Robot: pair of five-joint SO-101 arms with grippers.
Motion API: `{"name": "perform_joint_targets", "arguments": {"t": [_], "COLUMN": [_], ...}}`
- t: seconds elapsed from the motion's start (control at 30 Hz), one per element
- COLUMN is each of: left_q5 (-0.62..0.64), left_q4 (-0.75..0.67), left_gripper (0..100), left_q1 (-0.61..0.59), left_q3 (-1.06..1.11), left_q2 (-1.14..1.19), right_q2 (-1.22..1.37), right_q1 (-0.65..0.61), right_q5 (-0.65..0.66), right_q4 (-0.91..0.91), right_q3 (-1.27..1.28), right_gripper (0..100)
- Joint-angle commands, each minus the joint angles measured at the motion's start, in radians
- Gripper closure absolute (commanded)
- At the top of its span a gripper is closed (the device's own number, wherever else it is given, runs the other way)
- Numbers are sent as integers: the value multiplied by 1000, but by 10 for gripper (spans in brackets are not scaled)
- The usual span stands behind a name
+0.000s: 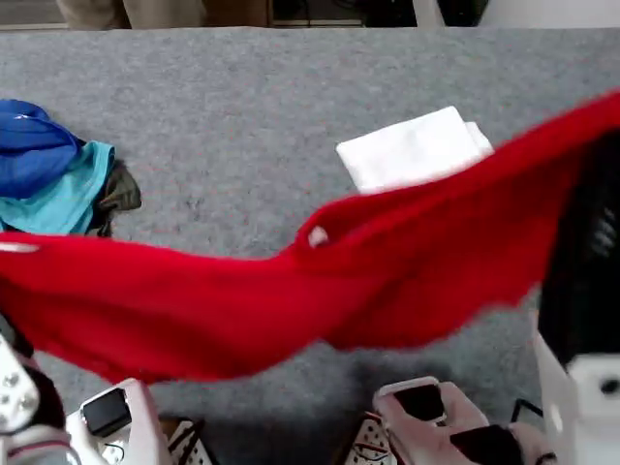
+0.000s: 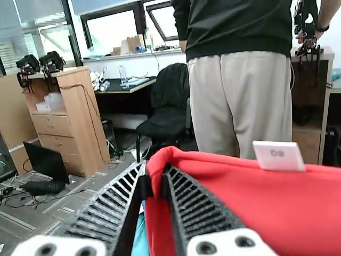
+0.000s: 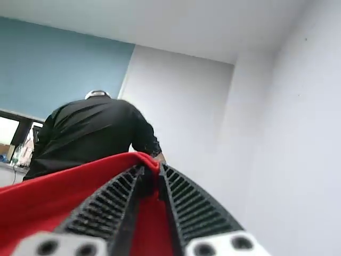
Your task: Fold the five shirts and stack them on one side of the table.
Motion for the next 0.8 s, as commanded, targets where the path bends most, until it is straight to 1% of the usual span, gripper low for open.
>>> {"name": "perform_joint_targets", "arguments": {"t": [0.0, 0.1, 0.3, 0.37, 0.53, 0.63, 0.77], "left_q5": [9, 11, 11, 11, 43, 41, 41], "left_q4": [83, 78, 64, 17, -183, -232, -215], "left_gripper": [981, 981, 981, 981, 981, 981, 981], "left_q1": [18, 72, 104, 114, 115, 109, 107], "left_q3": [-18, 61, 230, 288, 470, 491, 431], "left_q2": [4, 4, 13, 15, 15, 5, 4], "right_q2": [2, 31, 56, 59, 59, 58, 19], "right_q1": [-4, -10, -13, -13, -13, -12, -12], "right_q5": [3, -2, -3, -3, -3, -3, -2], "right_q4": [-34, -6, -34, -81, -206, -229, -226], "right_q3": [2, 84, 300, 401, 595, 619, 621], "right_gripper": [998, 998, 998, 998, 998, 998, 998]}}
